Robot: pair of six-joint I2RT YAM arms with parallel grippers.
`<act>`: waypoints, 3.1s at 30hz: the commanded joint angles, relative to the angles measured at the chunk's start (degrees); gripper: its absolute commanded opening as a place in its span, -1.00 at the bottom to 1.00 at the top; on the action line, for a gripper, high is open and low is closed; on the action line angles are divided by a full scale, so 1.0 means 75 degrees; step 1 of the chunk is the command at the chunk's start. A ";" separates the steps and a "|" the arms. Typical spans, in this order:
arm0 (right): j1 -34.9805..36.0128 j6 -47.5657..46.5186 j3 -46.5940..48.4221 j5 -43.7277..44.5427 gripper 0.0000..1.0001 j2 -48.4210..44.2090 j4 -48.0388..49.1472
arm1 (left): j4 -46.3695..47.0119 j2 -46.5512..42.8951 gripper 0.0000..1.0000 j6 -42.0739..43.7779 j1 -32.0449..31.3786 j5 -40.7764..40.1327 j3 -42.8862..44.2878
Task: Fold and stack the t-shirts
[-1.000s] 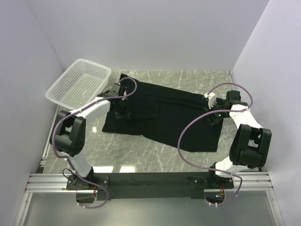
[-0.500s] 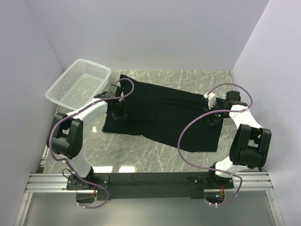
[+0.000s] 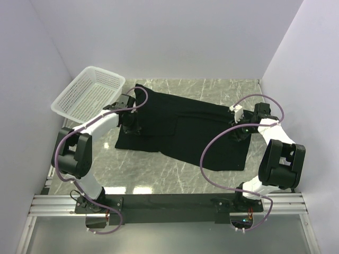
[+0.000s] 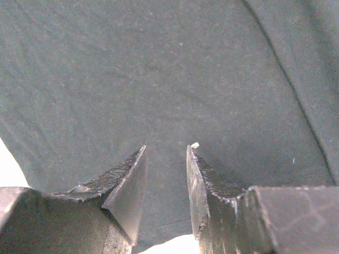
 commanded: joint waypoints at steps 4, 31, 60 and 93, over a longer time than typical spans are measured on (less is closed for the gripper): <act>-0.0035 0.0163 0.0019 0.0192 -0.15 -0.0181 0.0436 | -0.0092 -0.0257 -0.98 0.0130 0.0096 0.0172 -0.0072; -0.0292 -0.1720 0.0372 0.0966 -0.07 -0.0824 -0.1308 | 0.1291 -0.2810 0.43 0.0201 0.2087 0.0184 -0.2402; -0.1089 -0.2132 -0.2348 0.1763 -0.04 -0.3848 -0.2680 | 0.2627 -0.0244 -0.20 0.0481 0.2394 0.0887 -0.1771; -0.0118 -0.4163 -0.2476 0.2489 -0.02 -0.2033 -0.1745 | 0.3025 -0.1135 -0.99 0.0611 0.2229 0.1543 -0.2182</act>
